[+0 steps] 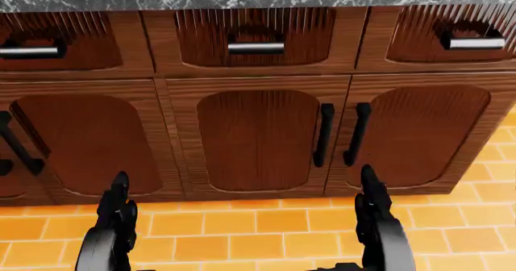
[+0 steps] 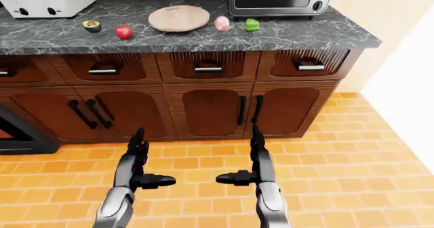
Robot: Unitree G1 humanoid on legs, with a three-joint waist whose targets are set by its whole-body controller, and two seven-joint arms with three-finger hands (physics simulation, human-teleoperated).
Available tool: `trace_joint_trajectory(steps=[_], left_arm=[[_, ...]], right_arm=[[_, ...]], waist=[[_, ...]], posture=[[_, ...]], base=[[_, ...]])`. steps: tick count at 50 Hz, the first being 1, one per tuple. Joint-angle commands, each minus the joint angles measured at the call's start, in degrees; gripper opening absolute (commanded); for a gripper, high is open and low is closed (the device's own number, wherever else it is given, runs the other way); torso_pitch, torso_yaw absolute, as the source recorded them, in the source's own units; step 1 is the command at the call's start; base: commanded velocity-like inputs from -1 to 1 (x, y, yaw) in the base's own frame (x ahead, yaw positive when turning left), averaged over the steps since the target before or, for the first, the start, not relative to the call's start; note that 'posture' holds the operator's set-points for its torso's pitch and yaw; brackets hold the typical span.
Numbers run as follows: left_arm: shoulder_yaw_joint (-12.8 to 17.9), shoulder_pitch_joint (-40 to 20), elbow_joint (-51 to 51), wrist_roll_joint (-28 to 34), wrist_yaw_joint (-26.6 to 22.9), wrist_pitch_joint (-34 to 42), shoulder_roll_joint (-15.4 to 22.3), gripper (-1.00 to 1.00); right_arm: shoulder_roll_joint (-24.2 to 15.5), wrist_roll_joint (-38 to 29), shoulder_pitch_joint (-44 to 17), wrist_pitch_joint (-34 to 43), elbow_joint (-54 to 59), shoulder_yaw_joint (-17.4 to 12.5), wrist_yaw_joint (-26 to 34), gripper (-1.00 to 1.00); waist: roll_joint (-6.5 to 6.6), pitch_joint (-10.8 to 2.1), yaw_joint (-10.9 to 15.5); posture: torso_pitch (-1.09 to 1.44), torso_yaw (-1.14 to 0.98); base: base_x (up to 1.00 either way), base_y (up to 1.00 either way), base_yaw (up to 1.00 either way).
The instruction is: Place the avocado, onion, tomato and bell pepper on the cutting board.
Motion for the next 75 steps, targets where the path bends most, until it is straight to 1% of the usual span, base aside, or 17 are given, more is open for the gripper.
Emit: trace_joint_trajectory(steps=[1,3,5,8,23,34,41,45,46,48,54,57,58,60,68,69,75], left_arm=[[0.50,-2.08,-6.02,-0.27,0.38,-1.85,0.38,1.00],[0.56,-2.04,-6.69,0.02,0.46,-1.21,0.44,1.00],[0.87,-1.97,-8.45,0.02,0.32,0.11,0.73,1.00],[1.59,-2.44,-12.27,0.65,0.36,3.69,1.34,1.00],[6.03,-19.81,-34.66,3.37,-2.40,32.29,7.19,1.00],[7.77,-30.00,-37.89,2.47,-2.09,40.71,11.38,1.00],[8.35,-31.59,-39.77,2.51,-1.86,42.98,12.98,1.00],[8.44,-34.12,-40.31,2.55,-1.84,44.90,13.71,1.00],[8.57,-34.46,-40.32,2.69,-1.77,45.16,13.97,1.00],[8.82,-34.53,-40.85,2.58,-1.66,45.67,14.14,1.00],[8.39,-33.96,-41.51,3.17,-2.05,45.66,14.16,1.00],[8.34,-33.58,-41.87,3.72,-2.46,45.76,14.39,1.00],[8.22,-33.54,-41.80,3.93,-2.46,45.62,14.27,1.00],[8.15,-33.56,-41.84,4.26,-2.68,45.65,14.17,1.00],[8.25,-32.90,-43.01,5.89,-3.79,46.14,14.42,1.00],[8.16,-33.39,-43.06,6.00,-3.88,46.50,14.32,1.00],[8.21,-33.16,-42.81,6.55,-4.10,45.88,13.90,1.00]], right_arm=[[-0.26,-0.12,-1.89,-0.88,-8.64,0.53,0.20,1.00],[-0.40,-0.93,-1.91,1.29,-11.45,0.83,0.38,1.00],[-0.31,-0.80,-2.15,4.15,-15.31,0.80,0.56,1.00],[-0.65,-1.05,-3.03,8.62,-20.96,0.48,0.90,1.00],[-5.07,-0.74,-20.34,30.98,-37.74,-3.68,1.58,1.00],[-8.41,2.36,-31.94,38.86,-40.46,-5.49,-1.18,1.00],[-9.71,4.93,-33.87,40.82,-42.36,-6.79,-3.16,1.00],[-10.14,6.13,-35.24,42.09,-43.25,-6.75,-4.22,1.00],[-10.05,6.53,-35.59,42.80,-43.99,-6.67,-4.58,1.00],[-10.10,7.00,-35.83,43.41,-44.63,-6.43,-4.99,1.00],[-10.05,7.11,-35.72,43.21,-44.87,-5.70,-5.50,1.00],[-10.03,7.04,-35.45,43.21,-45.13,-5.74,-5.29,1.00],[-10.01,6.88,-35.34,43.02,-44.98,-5.62,-5.27,1.00],[-10.20,6.47,-35.28,42.98,-44.96,-5.32,-4.92,1.00],[-9.33,6.44,-34.66,42.26,-45.06,-5.53,-4.90,1.00],[-9.39,6.24,-33.96,41.57,-44.83,-5.45,-4.72,1.00],[-9.59,6.24,-34.17,42.50,-45.38,-5.67,-4.60,1.00]], waist=[[-0.45,-0.05,-0.12],[-0.11,-3.64,0.51],[-0.34,-1.14,0.43],[-0.35,-4.21,0.47],[0.38,-6.24,0.34],[3.23,-4.09,-0.17],[0.44,-3.05,0.17],[-3.36,-3.16,0.67],[-1.12,-3.29,0.04],[-2.53,-3.09,0.29],[0.89,-2.04,-0.13],[6.42,-3.77,-0.32],[3.94,-3.05,0.24],[4.37,-3.02,0.21],[-3.81,-2.86,0.53],[-1.75,-2.79,-0.03],[-1.05,-3.02,0.06]], posture=[[0.00,0.00],[0.00,0.00],[0.00,0.00],[0.00,0.00],[0.00,0.00],[0.00,0.00],[0.00,0.00],[0.00,0.00],[0.00,0.00],[0.00,0.00],[0.00,0.00],[0.00,0.00],[0.00,0.00],[0.00,0.00],[0.00,0.00],[0.00,0.00],[0.00,0.00]], base=[[0.00,0.00,0.00],[0.00,0.00,0.00],[0.00,0.00,0.00],[0.00,0.00,0.00],[0.00,0.01,0.00],[0.04,0.17,0.00],[0.08,0.17,0.00],[0.14,0.17,0.00],[0.15,0.15,0.00],[0.14,0.11,0.00],[0.15,0.06,0.00],[0.15,0.07,0.00],[0.14,0.07,0.00],[0.16,0.14,0.00],[0.15,0.19,0.00],[0.15,0.18,0.00],[0.15,0.16,0.00]])
